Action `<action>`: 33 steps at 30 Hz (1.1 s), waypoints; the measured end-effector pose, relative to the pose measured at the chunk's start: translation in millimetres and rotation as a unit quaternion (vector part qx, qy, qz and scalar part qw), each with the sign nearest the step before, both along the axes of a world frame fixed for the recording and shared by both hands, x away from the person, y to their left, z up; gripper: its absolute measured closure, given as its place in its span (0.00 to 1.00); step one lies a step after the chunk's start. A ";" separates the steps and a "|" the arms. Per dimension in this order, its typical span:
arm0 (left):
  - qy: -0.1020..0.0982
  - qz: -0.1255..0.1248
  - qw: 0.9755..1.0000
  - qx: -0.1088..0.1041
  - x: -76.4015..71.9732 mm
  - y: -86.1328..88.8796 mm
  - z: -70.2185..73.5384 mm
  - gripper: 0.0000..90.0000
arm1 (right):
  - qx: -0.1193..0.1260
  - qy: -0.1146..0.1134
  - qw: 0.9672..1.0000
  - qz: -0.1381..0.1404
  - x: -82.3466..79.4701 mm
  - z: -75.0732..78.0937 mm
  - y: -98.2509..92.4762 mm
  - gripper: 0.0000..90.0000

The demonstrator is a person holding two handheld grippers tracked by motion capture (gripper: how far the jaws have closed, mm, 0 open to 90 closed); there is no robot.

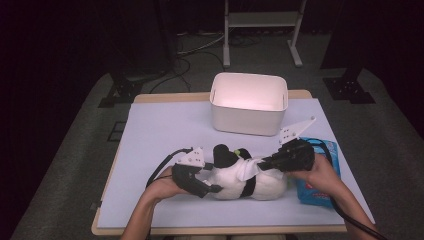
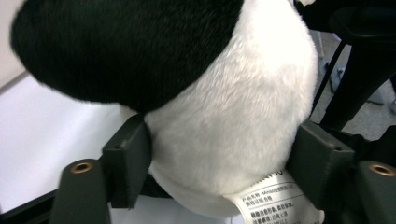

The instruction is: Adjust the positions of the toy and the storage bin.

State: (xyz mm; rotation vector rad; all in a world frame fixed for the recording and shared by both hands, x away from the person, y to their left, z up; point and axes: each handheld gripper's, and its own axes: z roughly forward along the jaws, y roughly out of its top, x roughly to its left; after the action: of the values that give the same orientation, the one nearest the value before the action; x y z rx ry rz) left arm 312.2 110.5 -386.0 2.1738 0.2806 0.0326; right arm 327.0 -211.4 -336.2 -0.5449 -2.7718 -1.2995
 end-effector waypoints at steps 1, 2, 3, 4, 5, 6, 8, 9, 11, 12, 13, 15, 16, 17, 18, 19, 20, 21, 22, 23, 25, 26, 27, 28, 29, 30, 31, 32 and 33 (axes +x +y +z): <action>0.005 0.001 1.000 -0.001 0.6 0.2 -0.6 0.28 | 0.001 -0.002 1.000 0.001 -0.5 -0.6 -1.0 0.94; 0.010 0.002 1.000 -0.004 1.3 0.2 -1.5 0.26 | 0.003 0.000 1.000 -0.001 -0.8 -1.1 -1.9 0.94; 0.013 0.002 1.000 -0.004 2.1 0.3 -2.1 0.24 | 0.004 0.000 1.000 0.000 -1.2 -1.8 -2.7 0.94; 0.020 0.000 1.000 -0.004 2.9 0.6 -3.3 0.21 | 0.005 0.001 1.000 0.000 -1.6 -2.2 -3.3 0.94; 0.021 0.001 1.000 -0.009 3.3 0.6 -4.4 0.20 | 0.006 0.002 1.000 0.000 -2.3 -3.1 -4.5 0.94; 0.023 0.000 1.000 -0.012 3.6 -0.2 -5.5 0.19 | 0.008 0.002 1.000 0.002 -2.8 -4.0 -5.5 0.94; 0.021 0.000 1.000 -0.019 4.0 -3.0 -7.3 0.19 | 0.008 0.005 1.000 0.002 -4.3 -5.3 -7.4 0.94; 0.018 -0.001 1.000 -0.022 4.0 -3.6 -7.6 0.21 | 0.009 0.003 1.000 0.000 -4.5 -6.1 -8.4 0.94; 0.003 0.002 1.000 -0.025 3.3 -3.7 -5.8 0.30 | 0.014 0.008 1.000 -0.003 -4.6 -6.3 -10.0 0.94; -0.005 0.004 1.000 -0.027 2.4 -3.7 -4.1 0.34 | 0.015 0.006 1.000 -0.003 -4.5 -5.7 -10.0 0.94; -0.011 0.004 1.000 -0.027 1.5 -3.7 -1.8 0.37 | 0.016 0.005 1.000 -0.005 -4.3 -4.4 -9.5 0.94; -0.022 0.004 0.999 -0.031 -0.8 -4.5 3.1 0.40 | 0.023 0.000 1.000 -0.004 -3.1 -0.8 -7.6 0.94; -0.028 0.000 0.999 -0.028 -2.2 -5.6 5.4 0.41 | 0.023 -0.003 1.000 -0.002 -2.3 1.9 -4.7 0.94; -0.035 -0.001 0.999 -0.025 -3.9 -6.8 7.3 0.42 | 0.022 -0.006 1.000 0.000 -1.9 4.1 -1.5 0.94; -0.038 -0.002 0.999 -0.023 -5.1 -7.7 8.7 0.42 | 0.024 -0.008 1.000 0.002 -1.2 6.2 1.7 0.94; -0.042 -0.003 0.999 -0.020 -5.7 -8.1 10.0 0.42 | 0.029 -0.009 1.000 0.004 -0.4 8.0 4.9 0.94; -0.044 -0.001 0.999 -0.018 -6.1 -7.7 11.1 0.43 | 0.030 -0.010 0.999 0.006 0.5 10.1 8.0 0.94; -0.045 -0.001 0.999 -0.017 -6.1 -6.8 12.3 0.43 | 0.033 -0.013 0.999 0.007 1.0 12.4 10.6 0.94; -0.047 0.000 0.999 -0.021 -6.3 -5.6 13.7 0.43 | 0.036 -0.014 0.999 0.008 1.7 14.7 12.8 0.94; -0.048 0.001 0.999 -0.022 -6.3 -4.0 16.0 0.44 | 0.041 -0.016 0.999 0.010 2.2 17.1 14.9 0.94; -0.055 0.003 0.998 -0.025 -7.1 -0.4 21.7 0.44 | 0.045 -0.022 0.999 0.010 2.4 22.1 18.7 0.94; -0.056 0.004 0.998 -0.026 -7.8 1.5 24.4 0.45 | 0.047 -0.024 0.999 0.013 2.4 23.9 20.4 0.94; -0.059 0.005 0.998 -0.028 -8.6 4.0 27.0 0.45 | 0.045 -0.026 0.999 0.013 2.1 25.3 21.6 0.94; -0.059 0.005 0.998 -0.028 -8.6 4.0 27.0 0.45 | 0.045 -0.026 0.999 0.013 2.1 25.3 21.6 0.94; -0.059 0.006 0.998 -0.027 -8.7 4.9 27.5 0.45 | 0.043 -0.022 0.999 0.014 1.9 25.1 21.1 0.94; -0.057 0.006 0.998 -0.023 -8.3 4.9 25.9 0.45 | 0.041 -0.021 0.999 0.015 2.0 23.8 20.4 0.94; -0.052 0.006 0.998 -0.021 -7.5 4.8 24.4 0.45 | 0.036 -0.018 0.999 0.014 1.7 21.6 19.5 0.94; -0.048 0.007 0.999 -0.022 -6.4 5.1 22.9 0.45 | 0.027 -0.017 0.999 0.012 0.9 18.7 18.7 0.94; -0.044 0.009 0.999 -0.023 -5.7 5.7 22.0 0.45 | 0.020 -0.014 1.000 0.011 -0.1 14.9 17.4 0.94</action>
State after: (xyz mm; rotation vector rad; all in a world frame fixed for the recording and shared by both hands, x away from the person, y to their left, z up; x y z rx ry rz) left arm 306.5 116.2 -363.9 2.1175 0.2485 0.1307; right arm 326.9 -194.0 -321.2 -0.4964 -2.7585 -1.3647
